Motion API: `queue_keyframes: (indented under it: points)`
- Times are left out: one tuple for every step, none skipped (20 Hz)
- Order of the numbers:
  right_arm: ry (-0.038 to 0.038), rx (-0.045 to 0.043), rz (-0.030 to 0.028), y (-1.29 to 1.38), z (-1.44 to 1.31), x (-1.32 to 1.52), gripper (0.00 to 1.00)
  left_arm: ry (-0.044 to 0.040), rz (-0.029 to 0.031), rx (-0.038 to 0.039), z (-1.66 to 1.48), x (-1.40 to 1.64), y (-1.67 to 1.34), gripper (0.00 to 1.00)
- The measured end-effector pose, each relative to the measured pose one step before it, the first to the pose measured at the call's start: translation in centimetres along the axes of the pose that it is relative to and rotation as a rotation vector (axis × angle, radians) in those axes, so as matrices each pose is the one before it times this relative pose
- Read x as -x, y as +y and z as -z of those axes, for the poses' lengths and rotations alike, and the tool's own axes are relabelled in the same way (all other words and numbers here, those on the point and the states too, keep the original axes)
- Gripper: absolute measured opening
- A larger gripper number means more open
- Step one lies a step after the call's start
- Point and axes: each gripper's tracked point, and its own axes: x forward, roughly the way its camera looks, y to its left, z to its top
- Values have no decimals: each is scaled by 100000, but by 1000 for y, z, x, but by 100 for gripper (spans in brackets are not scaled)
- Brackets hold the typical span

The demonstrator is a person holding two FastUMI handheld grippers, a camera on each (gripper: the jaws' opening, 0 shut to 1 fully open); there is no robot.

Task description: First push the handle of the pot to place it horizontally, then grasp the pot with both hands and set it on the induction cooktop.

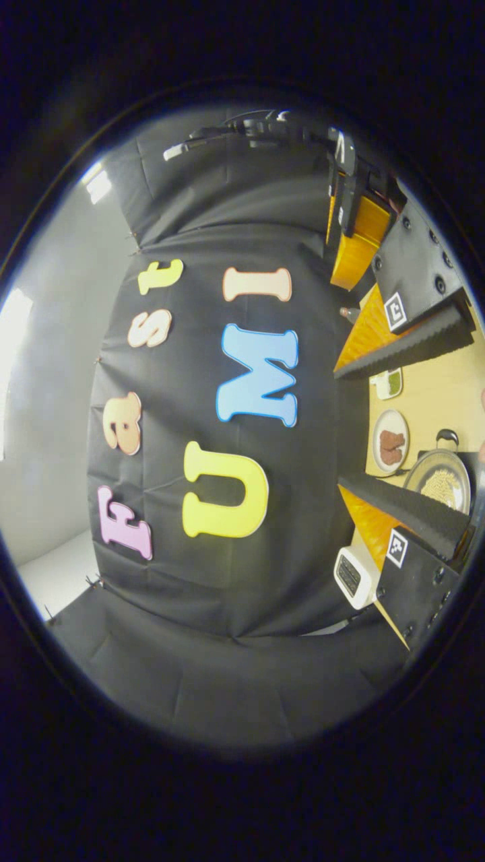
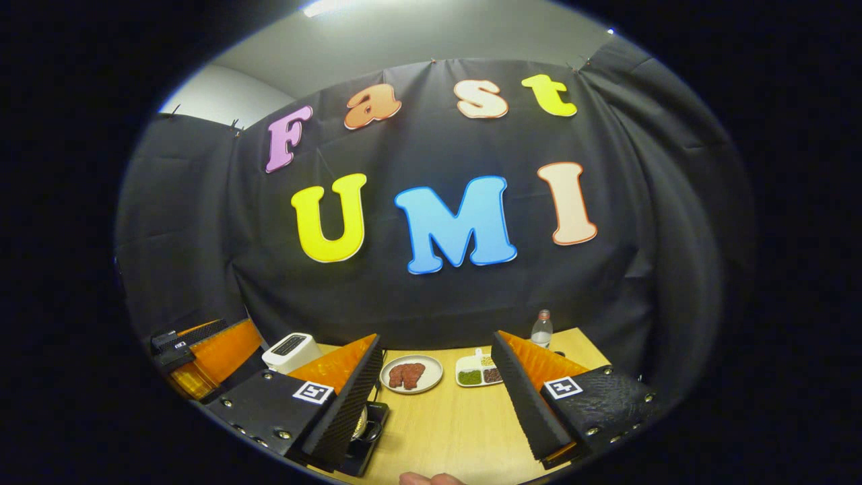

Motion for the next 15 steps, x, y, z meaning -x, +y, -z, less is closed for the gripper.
queue_keyframes:
  points:
    - [-1927, -193, 303, -865, -920, 798, 98, -1703, -383, -145, -785, 327, -967, 94]
    - [-2134, -102, 593, -997, -1060, 426, 98, -1801, 549, -139, -843, 291, -947, 96]
    - [-1032, 159, 291, -756, -460, 433, 98, -1366, -127, -515, -801, 557, -807, 99]
    - [-746, 132, 22, -701, -239, 486, 98, -636, -350, -869, -540, 546, -614, 98]
    - [-377, 245, 37, -597, -183, 440, 98, -443, -271, -949, -126, 540, -577, 98]
    - [-372, 136, -152, -508, -208, 396, 98, -90, -716, -834, -108, 399, -405, 98]
    - [-24, 277, -117, -438, -31, 213, 98, 368, -615, -586, 54, 427, -381, 98]
    - [119, 683, -122, -531, 176, 251, 98, -58, -1321, -567, 73, 699, -316, 98]
    - [567, 275, 114, -423, 184, 305, 98, 281, -1258, -422, 138, 502, -50, 97]
    - [365, -281, -38, -395, 156, 255, 98, 78, -580, -273, 244, 400, -236, 96]
    - [131, -888, -377, -226, 72, 231, 98, 187, -162, -82, 101, 307, -180, 96]
    - [196, -699, -172, -149, 28, 178, 98, -119, -156, 187, -53, 287, -234, 95]
    - [22, 53, 38, -125, 78, 219, 98, 216, 76, 414, 58, 328, -148, 94]
    - [931, 386, 777, -311, 194, 313, 98, 178, 459, 465, 82, 177, -148, 98]
    - [-102, -153, 535, -78, -45, 353, 98, -670, 1021, 240, -193, 228, -188, 99]
